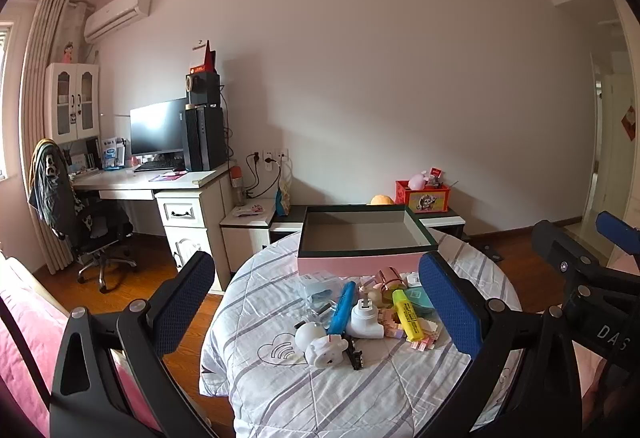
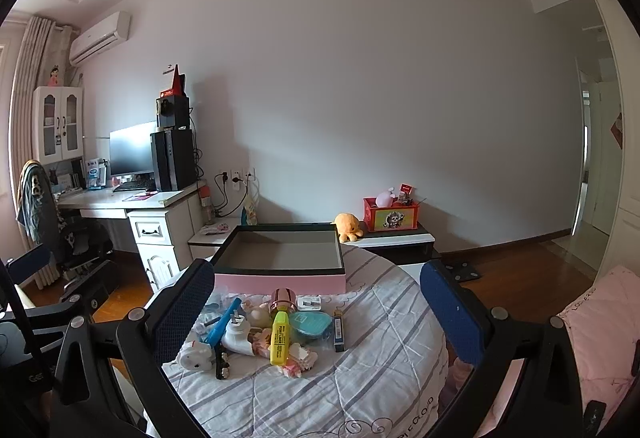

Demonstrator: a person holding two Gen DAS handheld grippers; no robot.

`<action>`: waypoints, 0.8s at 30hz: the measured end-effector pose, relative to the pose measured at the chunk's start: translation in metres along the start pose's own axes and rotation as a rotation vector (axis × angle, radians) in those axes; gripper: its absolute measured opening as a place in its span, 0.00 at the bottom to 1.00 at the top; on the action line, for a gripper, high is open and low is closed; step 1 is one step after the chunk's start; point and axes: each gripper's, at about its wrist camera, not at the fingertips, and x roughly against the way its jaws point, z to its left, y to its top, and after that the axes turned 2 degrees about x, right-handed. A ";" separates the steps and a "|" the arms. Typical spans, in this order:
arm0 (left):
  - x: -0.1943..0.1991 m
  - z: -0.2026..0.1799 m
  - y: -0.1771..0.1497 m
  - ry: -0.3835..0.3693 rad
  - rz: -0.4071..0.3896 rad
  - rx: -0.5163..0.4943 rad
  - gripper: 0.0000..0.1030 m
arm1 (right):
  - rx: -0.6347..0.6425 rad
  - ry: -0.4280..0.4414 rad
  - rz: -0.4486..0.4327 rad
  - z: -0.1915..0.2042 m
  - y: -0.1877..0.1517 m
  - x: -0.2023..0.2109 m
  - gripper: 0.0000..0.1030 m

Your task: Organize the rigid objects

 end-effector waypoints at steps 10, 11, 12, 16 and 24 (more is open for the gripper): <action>0.002 0.000 0.002 0.003 -0.004 0.001 1.00 | 0.006 0.002 -0.008 0.001 0.003 0.004 1.00; 0.002 0.000 0.004 0.003 -0.005 0.002 1.00 | 0.008 0.001 -0.010 0.001 0.003 0.004 1.00; 0.002 0.001 0.004 0.004 -0.006 0.001 1.00 | 0.008 0.000 -0.012 0.001 0.003 0.004 1.00; 0.008 0.003 0.009 0.006 -0.015 0.002 1.00 | 0.009 0.000 -0.013 0.002 0.003 0.005 1.00; 0.011 0.003 0.012 0.010 -0.021 0.000 1.00 | 0.013 -0.004 -0.016 0.004 0.002 0.006 1.00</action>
